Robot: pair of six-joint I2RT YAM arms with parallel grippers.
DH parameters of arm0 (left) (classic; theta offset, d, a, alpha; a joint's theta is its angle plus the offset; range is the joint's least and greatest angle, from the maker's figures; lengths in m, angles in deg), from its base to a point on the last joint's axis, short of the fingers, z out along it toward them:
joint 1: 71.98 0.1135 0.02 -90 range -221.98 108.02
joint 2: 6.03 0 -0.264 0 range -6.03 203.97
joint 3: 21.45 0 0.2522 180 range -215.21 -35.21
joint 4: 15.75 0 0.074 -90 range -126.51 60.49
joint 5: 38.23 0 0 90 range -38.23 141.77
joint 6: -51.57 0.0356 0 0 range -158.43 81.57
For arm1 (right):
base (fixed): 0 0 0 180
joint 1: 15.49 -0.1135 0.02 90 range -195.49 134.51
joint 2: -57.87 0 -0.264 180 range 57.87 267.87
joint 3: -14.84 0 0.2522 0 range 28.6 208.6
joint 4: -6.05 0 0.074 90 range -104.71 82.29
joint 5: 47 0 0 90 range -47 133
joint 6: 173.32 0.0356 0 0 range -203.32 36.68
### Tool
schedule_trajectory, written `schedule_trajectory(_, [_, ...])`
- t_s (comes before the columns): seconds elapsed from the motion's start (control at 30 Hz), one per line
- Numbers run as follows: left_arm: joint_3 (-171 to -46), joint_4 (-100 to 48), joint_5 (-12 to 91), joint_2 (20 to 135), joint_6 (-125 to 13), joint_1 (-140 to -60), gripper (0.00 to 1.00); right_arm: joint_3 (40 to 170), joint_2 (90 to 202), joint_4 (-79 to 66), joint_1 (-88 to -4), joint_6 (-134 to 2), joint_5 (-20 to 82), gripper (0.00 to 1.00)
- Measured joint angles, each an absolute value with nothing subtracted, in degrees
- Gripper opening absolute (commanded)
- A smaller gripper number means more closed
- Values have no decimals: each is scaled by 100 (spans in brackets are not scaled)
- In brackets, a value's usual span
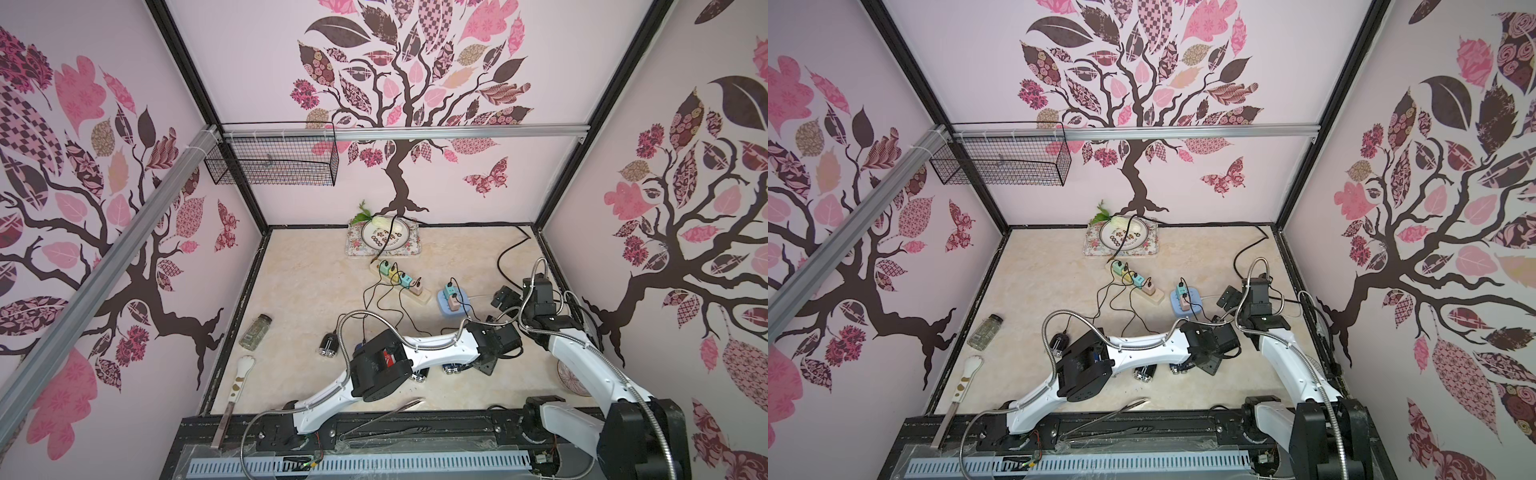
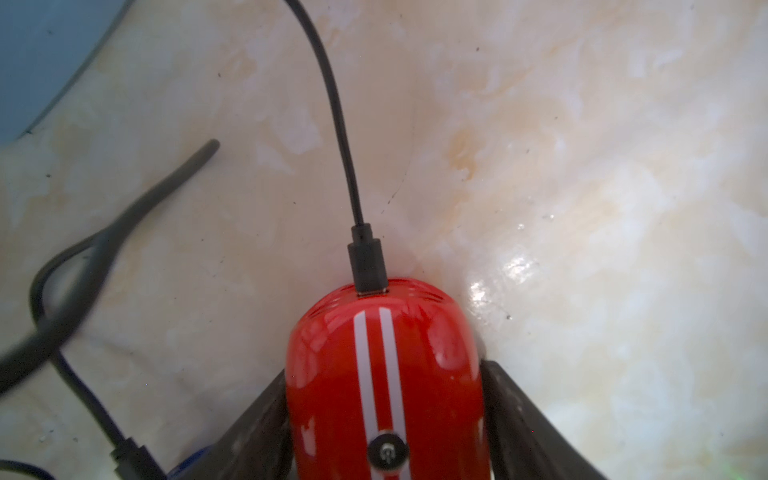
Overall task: Unplug the electric shaver
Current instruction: Pick up the electric shaver from the center of the board.
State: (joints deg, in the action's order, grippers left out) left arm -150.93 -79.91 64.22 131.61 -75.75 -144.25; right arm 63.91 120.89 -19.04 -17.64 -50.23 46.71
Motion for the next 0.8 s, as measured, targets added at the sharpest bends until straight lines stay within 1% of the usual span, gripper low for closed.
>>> schedule_trajectory(0.17, [-15091,-7995,6438,13161,-7544,-14425,57,6391,12076,-1904,-1764,-5028,4649,96])
schedule_trajectory(0.37, [-15034,-7844,6431,13146,-7426,-14427,46,6391,11984,-1915,-1764,-5026,4629,95])
schedule_trajectory(0.5, [-14588,-7451,6370,12907,-7302,-14429,41,6391,11829,-1976,-1764,-5032,4605,94])
schedule_trajectory(0.57, [-14320,-7250,6315,12765,-7238,-14429,40,6391,11722,-2020,-1764,-5039,4575,92])
schedule_trajectory(0.8, [-13345,-6314,5946,12177,-7026,-14433,39,6282,11333,-2068,-1764,-5052,4253,79])
